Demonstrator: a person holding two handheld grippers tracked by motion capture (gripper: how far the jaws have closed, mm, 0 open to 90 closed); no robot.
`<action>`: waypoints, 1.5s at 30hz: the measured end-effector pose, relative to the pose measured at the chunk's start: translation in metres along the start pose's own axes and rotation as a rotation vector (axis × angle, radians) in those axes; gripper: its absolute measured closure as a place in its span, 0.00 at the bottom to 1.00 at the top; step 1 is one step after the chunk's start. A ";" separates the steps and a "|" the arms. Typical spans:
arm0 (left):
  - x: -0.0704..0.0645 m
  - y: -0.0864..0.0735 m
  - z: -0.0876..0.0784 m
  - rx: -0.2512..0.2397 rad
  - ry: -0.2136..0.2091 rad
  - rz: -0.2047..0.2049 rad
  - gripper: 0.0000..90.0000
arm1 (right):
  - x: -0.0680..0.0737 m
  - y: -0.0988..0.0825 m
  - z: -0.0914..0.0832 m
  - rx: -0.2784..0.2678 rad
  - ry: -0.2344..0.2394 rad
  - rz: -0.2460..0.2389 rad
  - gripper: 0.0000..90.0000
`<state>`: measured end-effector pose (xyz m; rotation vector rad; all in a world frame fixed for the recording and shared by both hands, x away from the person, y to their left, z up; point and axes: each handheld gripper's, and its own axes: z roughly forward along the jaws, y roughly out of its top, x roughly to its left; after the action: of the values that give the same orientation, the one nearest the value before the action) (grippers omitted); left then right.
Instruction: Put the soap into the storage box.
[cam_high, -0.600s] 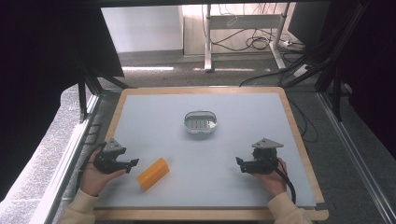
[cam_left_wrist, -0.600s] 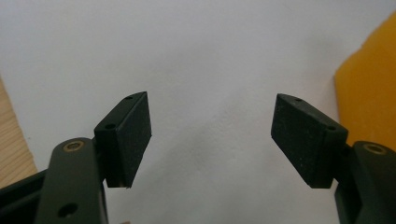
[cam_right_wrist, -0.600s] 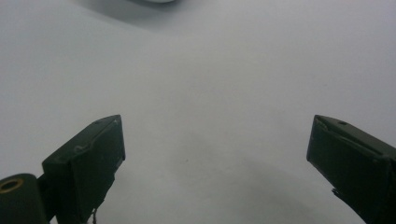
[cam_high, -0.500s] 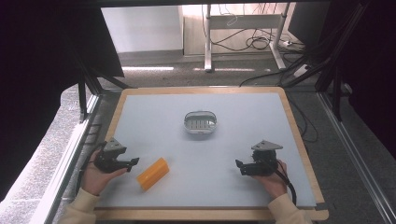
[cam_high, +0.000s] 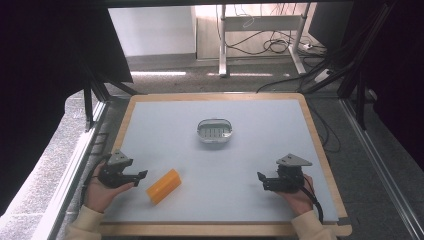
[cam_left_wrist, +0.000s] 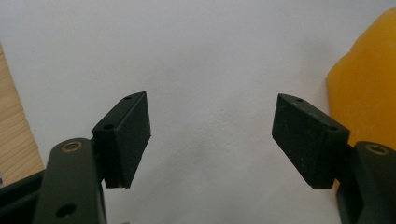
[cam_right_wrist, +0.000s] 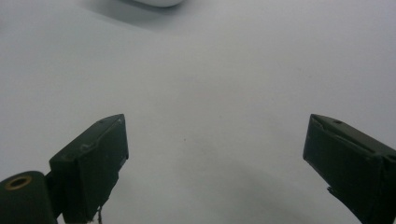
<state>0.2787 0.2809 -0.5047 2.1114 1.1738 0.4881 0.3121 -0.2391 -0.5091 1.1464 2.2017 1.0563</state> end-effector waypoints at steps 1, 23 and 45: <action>0.000 0.000 0.000 0.002 -0.006 0.006 0.31 | 0.000 0.000 0.000 -0.003 -0.004 -0.003 0.09; 0.002 0.006 -0.012 -0.018 -0.063 -0.022 0.31 | -0.002 -0.004 -0.002 0.000 0.013 -0.020 0.11; -0.018 0.028 -0.041 0.017 -0.108 0.020 0.31 | 0.000 -0.004 -0.001 0.002 0.024 -0.038 0.12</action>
<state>0.2618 0.2704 -0.4558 2.1379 1.1002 0.3690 0.3096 -0.2408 -0.5117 1.0937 2.2344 1.0582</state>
